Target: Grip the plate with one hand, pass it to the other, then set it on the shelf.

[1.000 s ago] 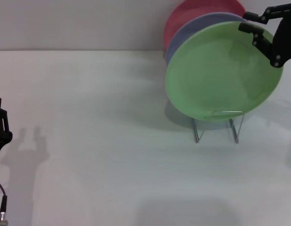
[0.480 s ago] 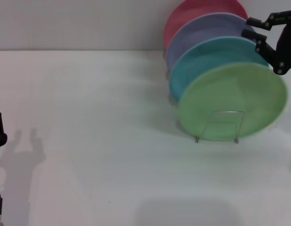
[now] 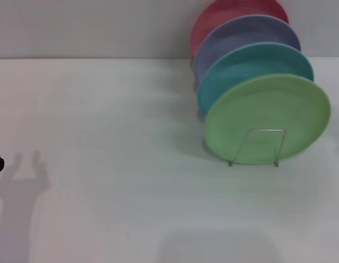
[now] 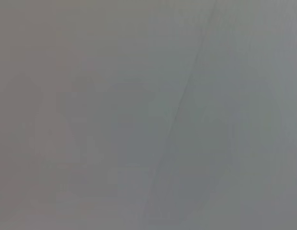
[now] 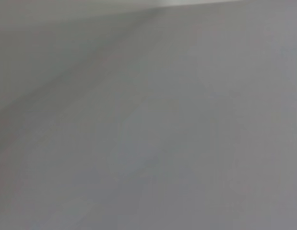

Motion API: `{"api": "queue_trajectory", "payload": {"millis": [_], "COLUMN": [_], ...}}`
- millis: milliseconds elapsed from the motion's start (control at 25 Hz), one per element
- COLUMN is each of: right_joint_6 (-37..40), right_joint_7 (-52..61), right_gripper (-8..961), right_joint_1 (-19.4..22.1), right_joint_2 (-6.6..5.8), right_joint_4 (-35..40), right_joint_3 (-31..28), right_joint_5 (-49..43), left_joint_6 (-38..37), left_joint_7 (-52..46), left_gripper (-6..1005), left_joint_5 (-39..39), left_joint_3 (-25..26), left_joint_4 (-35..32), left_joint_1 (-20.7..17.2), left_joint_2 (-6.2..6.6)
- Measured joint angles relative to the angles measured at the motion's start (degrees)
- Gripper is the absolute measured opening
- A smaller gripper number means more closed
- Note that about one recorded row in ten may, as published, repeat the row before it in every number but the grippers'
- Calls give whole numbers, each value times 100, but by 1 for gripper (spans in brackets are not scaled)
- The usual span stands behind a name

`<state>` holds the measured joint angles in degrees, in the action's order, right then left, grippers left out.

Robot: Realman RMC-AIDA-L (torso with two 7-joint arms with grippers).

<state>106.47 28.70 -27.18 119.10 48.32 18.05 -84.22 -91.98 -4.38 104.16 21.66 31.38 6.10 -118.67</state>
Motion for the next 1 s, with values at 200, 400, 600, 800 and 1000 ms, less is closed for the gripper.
{"api": "queue_trajectory", "payload": {"millis": [200, 400, 600, 800, 1000], "right_joint_6": [-631, -1409, -1792, -1879, -2277], "right_joint_7": [1320, 1677, 2176, 2020, 1203], "right_gripper": [125, 185, 259, 369, 468], "right_joint_1": [431, 735, 938, 939, 788], "right_joint_2": [-55, -155, -140, -20, -13], "right_joint_4": [-622, -1676, -2459, -2817, -3339], "right_joint_3": [-81, -240, -837, -1486, -1736], "right_joint_5": [1296, 1367, 1587, 1630, 1636], "left_joint_6": [-254, -360, -350, -311, -121], "left_joint_7": [-124, -149, -161, -319, -623], "left_gripper": [337, 404, 532, 720, 846], "left_joint_5": [104, 291, 298, 273, 261], "left_joint_3": [-34, -19, 2, 27, 253], "left_joint_4": [-284, -609, -962, -1343, -1714], "left_joint_1": [44, 179, 373, 532, 645], "left_joint_2": [11, 22, 29, 22, 17]}}
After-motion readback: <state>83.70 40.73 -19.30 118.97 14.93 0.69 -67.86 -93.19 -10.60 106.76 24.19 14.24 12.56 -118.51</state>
